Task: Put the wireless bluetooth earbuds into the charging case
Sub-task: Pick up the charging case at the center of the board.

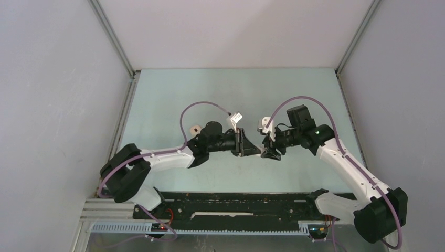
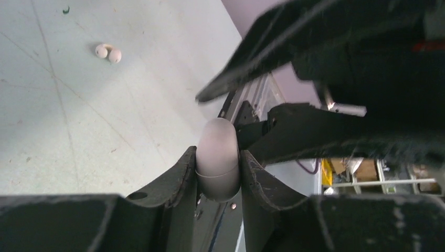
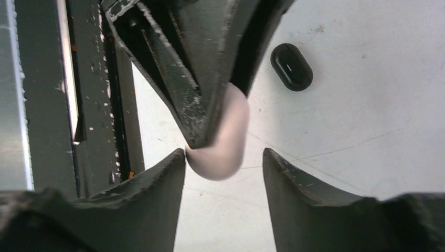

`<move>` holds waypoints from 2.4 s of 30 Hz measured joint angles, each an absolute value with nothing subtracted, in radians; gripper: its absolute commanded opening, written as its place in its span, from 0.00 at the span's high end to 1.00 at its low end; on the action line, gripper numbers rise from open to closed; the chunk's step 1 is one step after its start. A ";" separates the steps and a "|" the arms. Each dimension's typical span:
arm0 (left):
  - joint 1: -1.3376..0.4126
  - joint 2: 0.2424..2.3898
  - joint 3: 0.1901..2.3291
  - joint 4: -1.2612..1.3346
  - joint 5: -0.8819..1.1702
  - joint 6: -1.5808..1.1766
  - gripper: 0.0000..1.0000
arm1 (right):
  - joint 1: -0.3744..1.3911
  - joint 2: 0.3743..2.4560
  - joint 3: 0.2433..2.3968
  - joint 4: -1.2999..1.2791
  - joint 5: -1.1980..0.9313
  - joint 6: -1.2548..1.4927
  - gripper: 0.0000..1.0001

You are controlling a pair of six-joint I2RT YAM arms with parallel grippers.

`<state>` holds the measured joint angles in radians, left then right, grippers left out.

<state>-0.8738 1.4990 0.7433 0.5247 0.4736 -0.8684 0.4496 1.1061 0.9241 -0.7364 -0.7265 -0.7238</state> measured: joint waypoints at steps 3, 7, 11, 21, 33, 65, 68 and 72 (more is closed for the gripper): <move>-0.875 1.489 0.673 0.592 0.485 -0.813 0.89 | 0.406 1.118 0.925 -0.742 -0.783 -0.713 0.36; -0.898 1.425 0.471 0.761 0.476 -0.673 0.89 | 0.325 1.158 0.936 -0.790 -0.912 -0.708 0.37; -0.966 1.372 0.268 1.032 0.453 -0.503 0.90 | 0.315 1.220 0.958 -0.852 -1.001 -0.735 0.38; -0.996 1.401 0.178 1.459 0.417 -0.329 0.91 | 0.458 1.322 0.962 -0.919 -1.042 -0.778 0.39; -1.003 1.465 0.190 1.491 0.390 -0.305 0.92 | 0.501 1.328 0.987 -0.973 -1.051 -0.810 0.44; -1.074 1.340 0.282 1.066 0.317 -0.247 0.00 | 0.562 1.335 0.989 -0.950 -0.860 -0.798 0.90; -1.080 1.274 0.282 0.977 0.250 -0.224 0.00 | 0.578 1.324 0.989 -0.952 -0.824 -0.802 0.90; -1.080 1.253 0.280 0.900 0.135 -0.201 0.13 | 0.588 1.303 0.989 -0.952 -0.792 -0.805 0.90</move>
<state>-1.0798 1.2526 0.2802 0.9001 0.1349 -0.2012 0.5877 1.3033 0.9886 -0.9524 -0.7921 -0.8055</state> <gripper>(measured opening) 0.987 0.316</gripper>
